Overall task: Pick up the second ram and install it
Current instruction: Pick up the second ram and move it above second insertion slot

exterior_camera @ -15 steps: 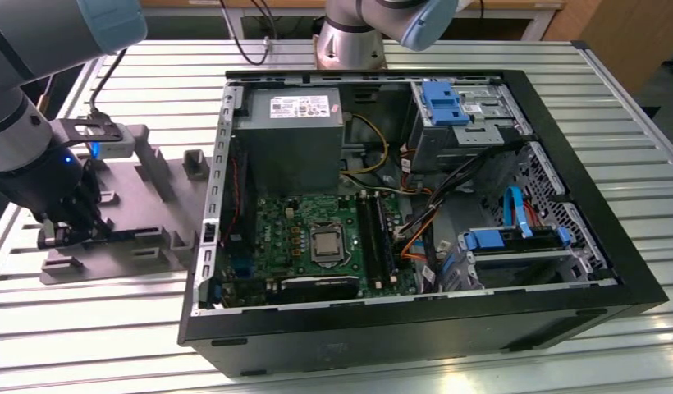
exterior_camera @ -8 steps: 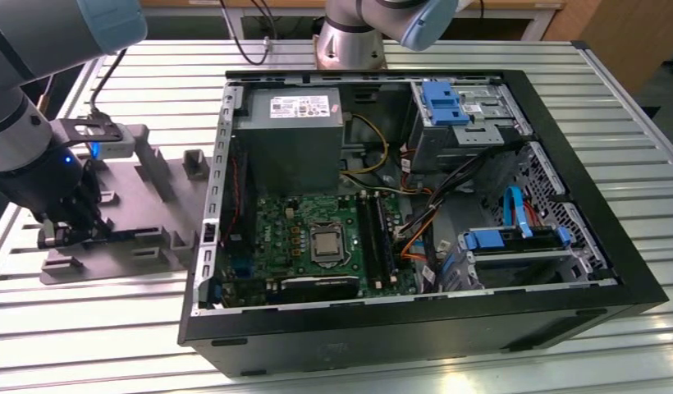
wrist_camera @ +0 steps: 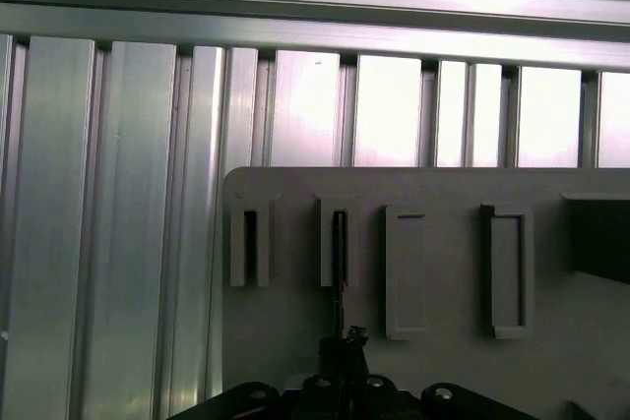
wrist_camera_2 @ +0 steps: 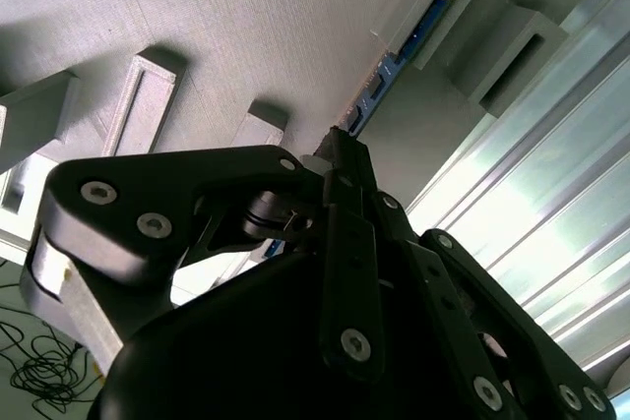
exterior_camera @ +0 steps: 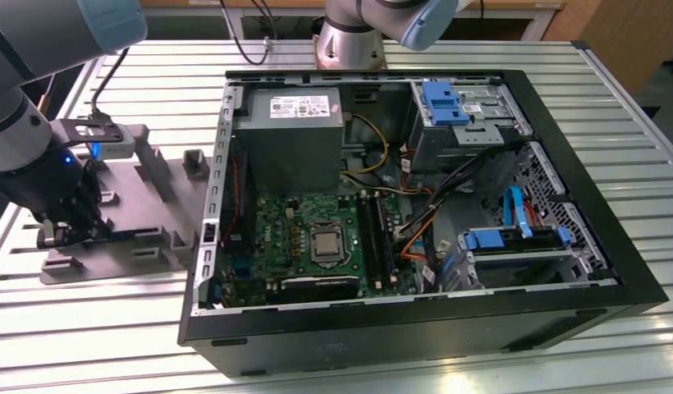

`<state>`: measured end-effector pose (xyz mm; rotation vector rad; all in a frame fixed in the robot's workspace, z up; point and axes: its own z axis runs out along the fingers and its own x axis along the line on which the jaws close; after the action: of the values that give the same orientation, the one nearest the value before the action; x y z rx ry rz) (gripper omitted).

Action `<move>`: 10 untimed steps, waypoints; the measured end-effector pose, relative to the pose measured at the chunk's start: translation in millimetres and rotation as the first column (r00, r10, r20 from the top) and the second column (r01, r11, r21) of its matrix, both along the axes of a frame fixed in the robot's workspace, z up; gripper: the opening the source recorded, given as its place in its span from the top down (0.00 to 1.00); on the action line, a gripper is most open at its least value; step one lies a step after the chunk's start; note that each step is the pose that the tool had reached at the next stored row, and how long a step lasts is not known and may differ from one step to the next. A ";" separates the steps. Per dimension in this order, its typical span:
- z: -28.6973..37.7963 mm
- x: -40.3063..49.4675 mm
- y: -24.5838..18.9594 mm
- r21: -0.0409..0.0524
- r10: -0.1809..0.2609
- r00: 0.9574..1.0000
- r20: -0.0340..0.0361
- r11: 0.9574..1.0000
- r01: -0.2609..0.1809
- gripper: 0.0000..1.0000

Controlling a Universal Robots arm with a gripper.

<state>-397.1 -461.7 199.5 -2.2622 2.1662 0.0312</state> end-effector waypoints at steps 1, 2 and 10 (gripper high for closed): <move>0.0 0.0 0.0 0.000 0.000 1.000 0.000 1.000 0.000 0.88; 0.0 0.0 0.0 0.000 0.000 1.000 0.000 1.000 0.000 0.88; 4.5 0.0 0.0 0.000 -0.001 1.000 0.000 1.000 0.001 0.88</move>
<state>-397.1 -461.7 204.0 -2.2610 2.1675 0.0312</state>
